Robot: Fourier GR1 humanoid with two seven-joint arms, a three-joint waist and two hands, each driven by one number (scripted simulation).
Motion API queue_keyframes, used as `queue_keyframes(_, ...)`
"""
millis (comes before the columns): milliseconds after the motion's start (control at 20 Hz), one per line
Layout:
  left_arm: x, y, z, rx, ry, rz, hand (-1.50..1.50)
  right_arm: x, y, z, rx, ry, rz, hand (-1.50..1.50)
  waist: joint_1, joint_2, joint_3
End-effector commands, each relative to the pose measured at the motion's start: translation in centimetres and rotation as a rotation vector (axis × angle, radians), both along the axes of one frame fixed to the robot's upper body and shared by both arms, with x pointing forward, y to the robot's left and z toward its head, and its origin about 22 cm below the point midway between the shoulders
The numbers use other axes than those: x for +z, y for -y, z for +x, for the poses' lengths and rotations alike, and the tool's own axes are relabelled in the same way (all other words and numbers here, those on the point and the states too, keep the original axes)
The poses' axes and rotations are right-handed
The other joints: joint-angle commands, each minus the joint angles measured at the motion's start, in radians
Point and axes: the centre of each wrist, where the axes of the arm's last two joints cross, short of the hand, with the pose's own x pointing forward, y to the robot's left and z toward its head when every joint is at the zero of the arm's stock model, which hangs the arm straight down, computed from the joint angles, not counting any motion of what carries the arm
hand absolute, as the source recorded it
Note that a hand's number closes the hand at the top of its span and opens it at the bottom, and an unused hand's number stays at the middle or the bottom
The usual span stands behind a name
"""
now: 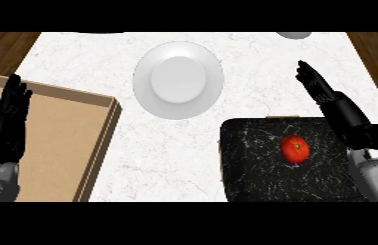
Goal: Pick the tomato from the tray and place it in the plate
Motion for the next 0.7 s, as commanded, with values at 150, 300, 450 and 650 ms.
queue_keyframes(150, -2.0, -0.5, -2.3, -0.097, -0.072, 0.151, 0.00, 0.6, -1.1, 0.6, -0.030, -0.030, 0.579, -1.50, -0.038, -0.003, 0.019)
queue_keyframes(300, -3.3, -0.4, -3.5, -0.169, -0.142, 0.187, 0.00, 2.5, 4.7, 0.3, -0.364, 0.047, 0.154, -1.50, -0.063, -0.005, 0.009)
queue_keyframes(450, -4.2, 0.3, -4.0, -0.185, -0.157, 0.189, 0.00, -1.5, 0.3, -1.9, -0.542, 0.173, 0.545, -1.50, -0.066, -0.008, 0.016)
queue_keyframes(650, -6.1, -0.2, -5.8, -0.185, -0.152, 0.186, 0.00, -2.6, -0.8, -7.0, -0.634, 0.255, 0.675, -1.50, -0.067, -0.010, 0.015)
